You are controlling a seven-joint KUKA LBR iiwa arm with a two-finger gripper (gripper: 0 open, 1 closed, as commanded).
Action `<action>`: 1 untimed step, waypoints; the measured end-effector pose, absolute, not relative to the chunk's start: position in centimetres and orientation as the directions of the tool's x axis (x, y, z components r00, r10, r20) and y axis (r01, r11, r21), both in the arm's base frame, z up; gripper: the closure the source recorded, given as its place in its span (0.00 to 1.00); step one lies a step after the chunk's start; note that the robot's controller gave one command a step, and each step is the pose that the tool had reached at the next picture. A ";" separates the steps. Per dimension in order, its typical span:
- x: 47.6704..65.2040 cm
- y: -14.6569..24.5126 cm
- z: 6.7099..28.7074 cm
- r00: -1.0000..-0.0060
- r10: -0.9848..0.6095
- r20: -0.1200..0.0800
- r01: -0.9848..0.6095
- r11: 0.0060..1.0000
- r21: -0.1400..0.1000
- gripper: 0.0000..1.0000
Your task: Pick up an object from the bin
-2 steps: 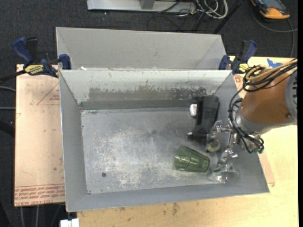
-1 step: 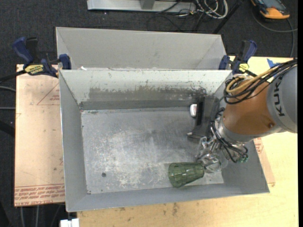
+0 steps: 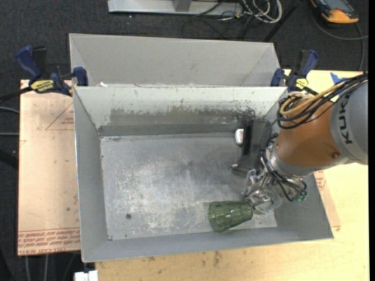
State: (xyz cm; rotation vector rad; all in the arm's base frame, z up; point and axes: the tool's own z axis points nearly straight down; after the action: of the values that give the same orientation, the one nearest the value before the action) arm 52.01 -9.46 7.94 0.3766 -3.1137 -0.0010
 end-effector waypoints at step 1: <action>51.3 -10.5 10.3 -0.960 -0.281 0.001 -0.281 0.960 0.003 1.00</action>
Offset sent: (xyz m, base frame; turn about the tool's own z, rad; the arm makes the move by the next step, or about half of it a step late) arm -0.0223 -0.0062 0.0530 -0.1655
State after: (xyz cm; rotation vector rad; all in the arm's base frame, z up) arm 51.31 -10.48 10.27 0.4461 -3.1087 -0.0039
